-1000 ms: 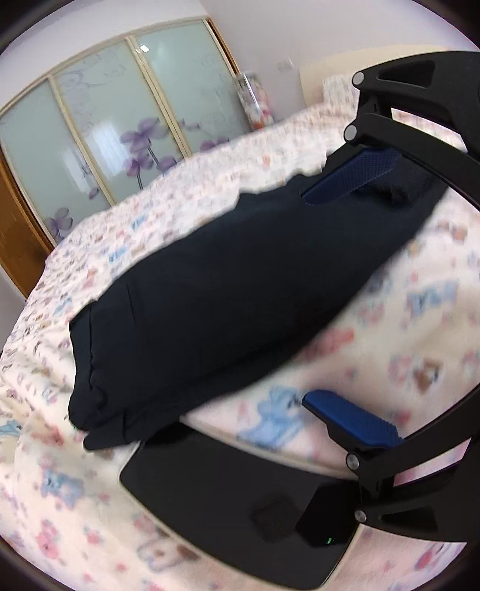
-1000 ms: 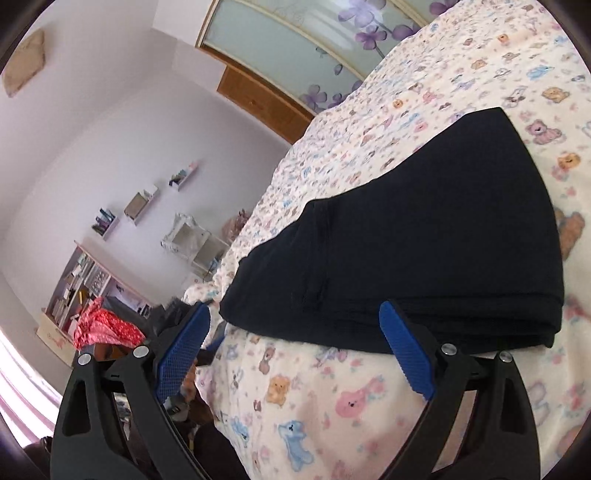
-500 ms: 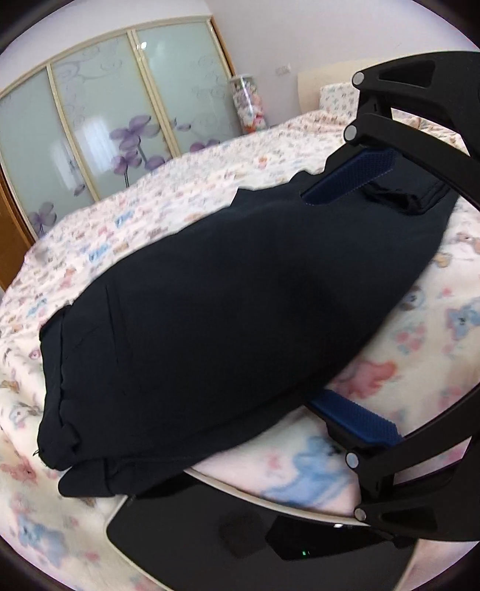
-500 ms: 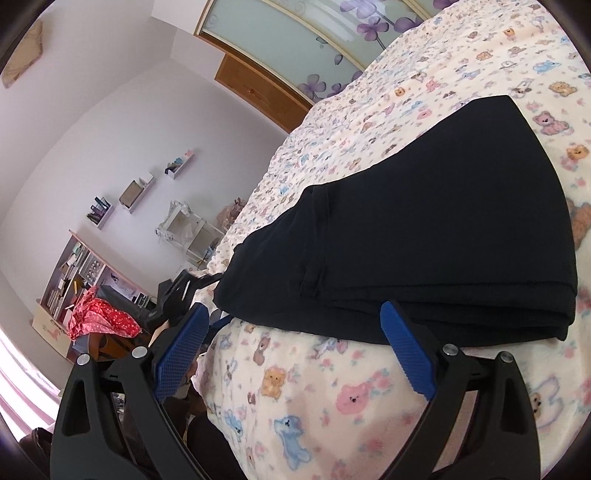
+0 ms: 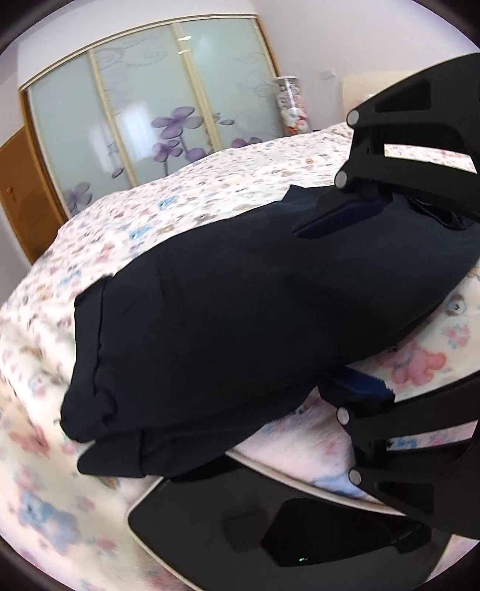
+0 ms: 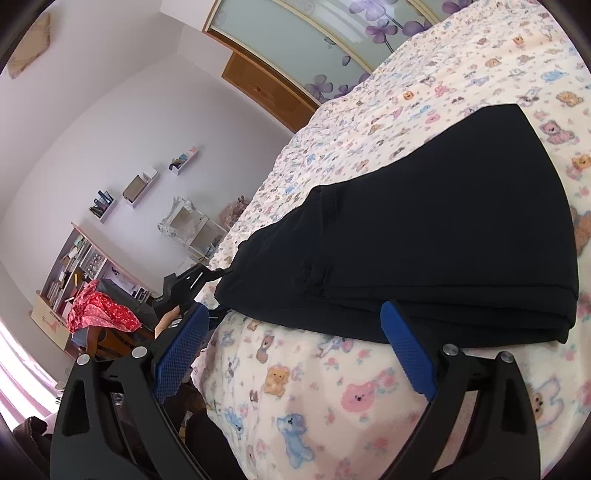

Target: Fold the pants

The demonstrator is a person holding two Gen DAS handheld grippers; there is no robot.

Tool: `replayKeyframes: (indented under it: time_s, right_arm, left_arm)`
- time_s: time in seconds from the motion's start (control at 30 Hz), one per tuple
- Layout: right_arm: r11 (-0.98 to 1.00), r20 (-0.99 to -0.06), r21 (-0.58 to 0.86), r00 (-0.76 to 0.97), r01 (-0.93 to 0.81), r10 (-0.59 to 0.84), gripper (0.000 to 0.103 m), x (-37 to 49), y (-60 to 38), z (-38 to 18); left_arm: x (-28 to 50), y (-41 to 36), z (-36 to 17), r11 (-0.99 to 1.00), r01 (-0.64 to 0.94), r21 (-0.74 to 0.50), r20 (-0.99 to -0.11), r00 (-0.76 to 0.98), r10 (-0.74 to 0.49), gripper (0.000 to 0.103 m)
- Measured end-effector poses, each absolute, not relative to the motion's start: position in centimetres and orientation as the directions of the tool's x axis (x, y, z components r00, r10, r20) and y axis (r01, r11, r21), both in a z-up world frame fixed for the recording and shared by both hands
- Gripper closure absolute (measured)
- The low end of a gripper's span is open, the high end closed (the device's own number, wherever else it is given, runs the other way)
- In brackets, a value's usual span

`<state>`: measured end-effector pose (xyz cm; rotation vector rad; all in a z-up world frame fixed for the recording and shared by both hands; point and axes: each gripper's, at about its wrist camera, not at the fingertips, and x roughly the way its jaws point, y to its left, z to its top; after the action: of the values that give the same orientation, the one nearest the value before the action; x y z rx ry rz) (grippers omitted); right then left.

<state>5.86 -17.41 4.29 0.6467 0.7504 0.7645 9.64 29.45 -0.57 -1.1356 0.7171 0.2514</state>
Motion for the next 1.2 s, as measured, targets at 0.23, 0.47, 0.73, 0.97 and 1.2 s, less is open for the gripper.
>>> replayKeyframes:
  time_s: [0.23, 0.47, 0.73, 0.97, 1.2]
  right_arm:
    - [0.546, -0.34, 0.751, 0.492, -0.371, 0.801, 0.007, 5.8, -17.3, 4.3]
    - [0.528, -0.298, 0.765, 0.523, -0.369, 0.798, 0.007, 5.3, -18.4, 5.1]
    - [0.491, -0.155, 0.815, 0.701, -0.307, 0.696, 0.005, 4.3, -25.1, 6.8]
    - [0.495, -0.128, 0.833, 0.783, -0.248, 0.608, 0.004, 4.0, -28.2, 6.9]
    - [0.485, -0.153, 0.854, 0.803, -0.186, 0.577, 0.004, 4.6, -29.5, 6.0]
  left_arm:
    - [10.7, 30.4, -0.5, 0.401, -0.613, -0.681, -0.708, 0.692, -0.144, 0.074]
    - [12.9, 26.1, 4.8, 0.675, -0.625, -0.392, -0.787, 0.608, 0.106, 0.085]
    - [17.0, 13.9, 12.8, 0.883, -0.446, 0.148, -0.645, 0.633, 0.428, 0.087]
    - [14.8, -5.9, 10.9, 0.81, 0.066, 0.583, -0.452, 0.854, 0.256, 0.088]
    - [10.1, -13.2, 0.6, 0.603, 0.419, 0.679, -0.597, 0.793, 0.122, 0.088]
